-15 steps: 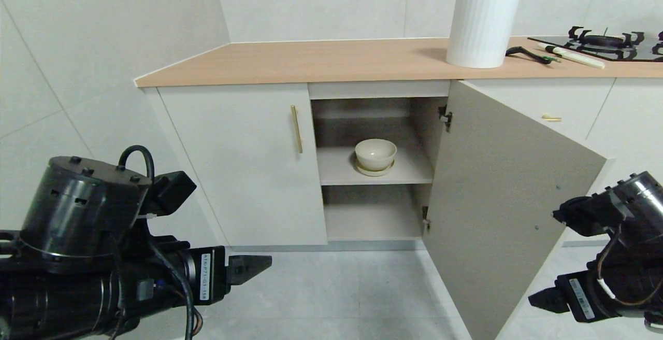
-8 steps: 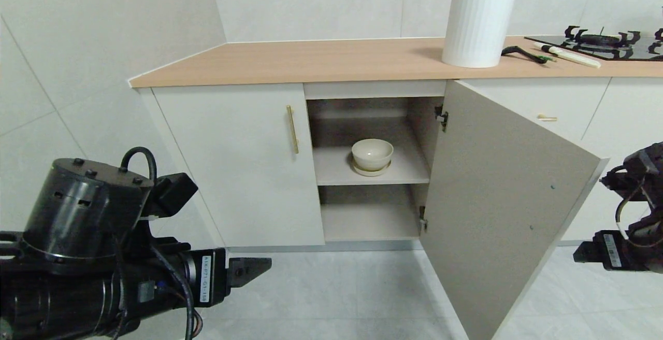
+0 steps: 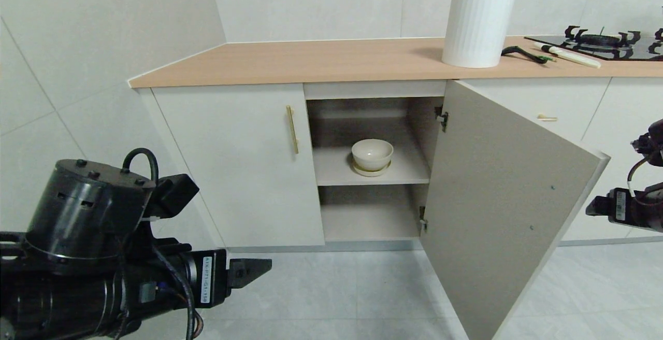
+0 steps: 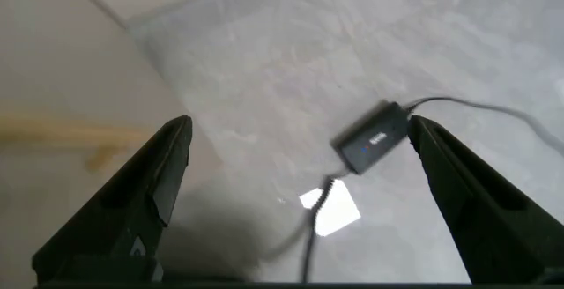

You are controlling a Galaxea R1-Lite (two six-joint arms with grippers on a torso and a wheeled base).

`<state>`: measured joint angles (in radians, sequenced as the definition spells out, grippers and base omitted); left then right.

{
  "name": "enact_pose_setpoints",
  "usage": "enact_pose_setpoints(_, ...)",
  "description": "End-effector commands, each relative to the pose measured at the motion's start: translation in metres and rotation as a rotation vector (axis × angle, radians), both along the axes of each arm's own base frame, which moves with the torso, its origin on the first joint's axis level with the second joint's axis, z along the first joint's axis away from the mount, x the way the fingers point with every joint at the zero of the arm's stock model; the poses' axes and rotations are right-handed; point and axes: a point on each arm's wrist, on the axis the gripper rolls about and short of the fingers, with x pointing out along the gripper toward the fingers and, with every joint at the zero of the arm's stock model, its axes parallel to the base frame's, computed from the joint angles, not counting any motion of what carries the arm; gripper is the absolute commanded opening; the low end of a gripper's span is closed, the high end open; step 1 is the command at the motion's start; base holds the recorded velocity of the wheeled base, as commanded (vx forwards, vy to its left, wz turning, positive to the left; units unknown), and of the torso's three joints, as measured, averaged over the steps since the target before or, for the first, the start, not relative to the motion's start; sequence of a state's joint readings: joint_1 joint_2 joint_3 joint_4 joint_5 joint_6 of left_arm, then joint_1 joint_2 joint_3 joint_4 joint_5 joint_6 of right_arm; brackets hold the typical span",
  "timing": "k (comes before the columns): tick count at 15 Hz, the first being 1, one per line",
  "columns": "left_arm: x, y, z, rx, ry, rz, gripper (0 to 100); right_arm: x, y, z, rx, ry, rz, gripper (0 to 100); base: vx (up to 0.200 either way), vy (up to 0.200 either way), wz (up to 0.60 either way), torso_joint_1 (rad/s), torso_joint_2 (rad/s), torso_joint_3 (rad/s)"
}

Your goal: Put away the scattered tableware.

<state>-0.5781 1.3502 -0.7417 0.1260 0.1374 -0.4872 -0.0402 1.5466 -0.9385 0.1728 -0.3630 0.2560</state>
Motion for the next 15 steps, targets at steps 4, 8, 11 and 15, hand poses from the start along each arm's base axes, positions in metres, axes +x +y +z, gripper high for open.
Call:
enact_pose_setpoints(4, 0.000, 0.000, -0.001, 0.002, 0.003, 0.001, 100, 0.020, 0.002, -0.015, 0.034, -0.012, -0.013, 100, 0.000, 0.000, 0.00, 0.000, 0.00, 0.000)
enact_pose_setpoints(8, 0.000, 0.000, 0.000, 0.000, 0.000, 0.002, 100, 0.023, 0.021, -0.018, 0.082, -0.026, 0.012, 100, 0.000, 0.000, 0.00, 0.000, 0.00, 0.000)
enact_pose_setpoints(11, 0.000, 0.000, 0.000, -0.001, -0.001, 0.001, 100, 0.024, 0.037, -0.020, 0.115, -0.031, 0.037, 100, 0.000, 0.000, 0.00, 0.000, 0.00, 0.000)
enact_pose_setpoints(15, 0.000, 0.000, 0.001, -0.002, -0.004, 0.001, 100, 0.020, 0.064, -0.022, 0.161, -0.039, 0.092, 100, 0.000, 0.000, 0.00, 0.000, 0.00, 0.000)
